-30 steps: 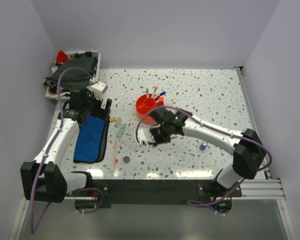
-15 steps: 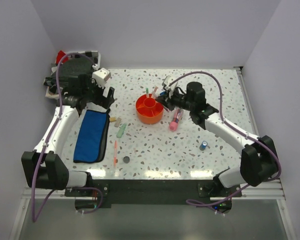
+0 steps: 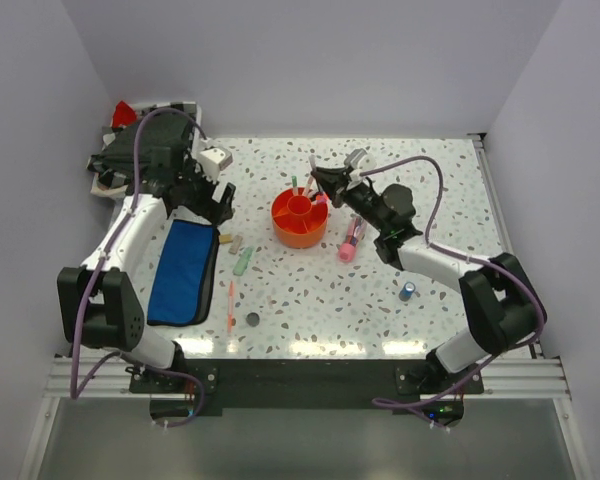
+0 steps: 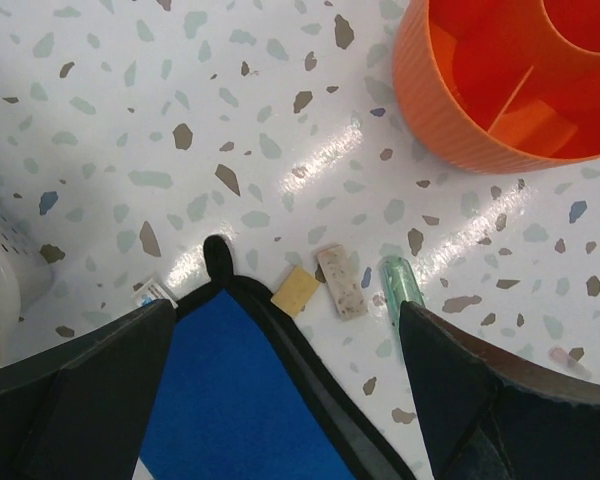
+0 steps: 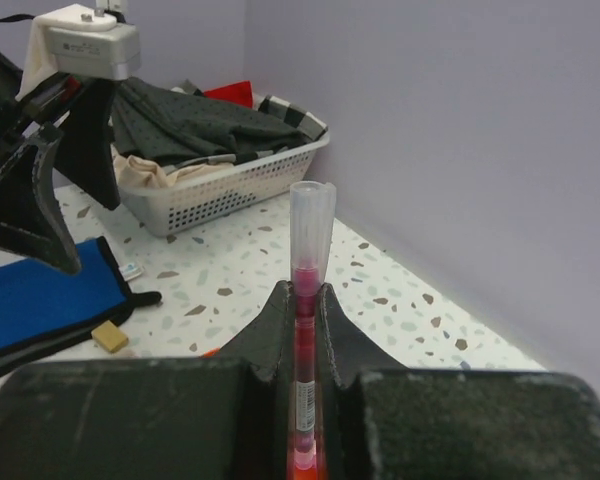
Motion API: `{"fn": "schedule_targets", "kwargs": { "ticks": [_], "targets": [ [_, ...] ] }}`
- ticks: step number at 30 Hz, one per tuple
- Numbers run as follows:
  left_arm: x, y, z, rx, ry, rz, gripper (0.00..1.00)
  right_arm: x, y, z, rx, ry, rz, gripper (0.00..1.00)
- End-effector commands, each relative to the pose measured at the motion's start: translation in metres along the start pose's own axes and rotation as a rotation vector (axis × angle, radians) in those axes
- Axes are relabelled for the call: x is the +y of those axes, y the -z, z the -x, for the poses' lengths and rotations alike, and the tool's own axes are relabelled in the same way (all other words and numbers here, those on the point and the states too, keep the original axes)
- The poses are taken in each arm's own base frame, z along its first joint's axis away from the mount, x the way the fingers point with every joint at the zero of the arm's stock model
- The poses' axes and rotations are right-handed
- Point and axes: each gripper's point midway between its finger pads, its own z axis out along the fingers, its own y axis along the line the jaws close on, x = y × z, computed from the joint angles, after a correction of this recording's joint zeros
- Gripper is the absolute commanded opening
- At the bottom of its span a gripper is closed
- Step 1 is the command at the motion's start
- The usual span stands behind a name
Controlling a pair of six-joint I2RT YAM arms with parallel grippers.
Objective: Sort the stationery into containers
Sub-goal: Place the pen in the storage box.
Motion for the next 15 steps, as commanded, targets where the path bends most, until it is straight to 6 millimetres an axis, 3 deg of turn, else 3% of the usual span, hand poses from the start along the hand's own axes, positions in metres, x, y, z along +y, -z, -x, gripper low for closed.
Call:
{"fn": "schedule_targets", "kwargs": {
  "ticks": [1, 7, 15],
  "targets": [
    [0.015, -0.002, 0.034, -0.058, -0.047, 0.010, 0.99, -0.005, -0.005, 0.022, -0.136, 0.000, -0.056, 0.00],
    [0.025, -0.018, 0.042, -0.055, -0.039, 0.003, 0.99, 0.000, -0.010, 0.001, -0.109, -0.056, -0.036, 0.00],
    [0.030, -0.024, 0.052, -0.077, -0.020, 0.004, 0.99, 0.007, -0.008, -0.031, -0.062, -0.080, -0.027, 0.00]
  ]
}}
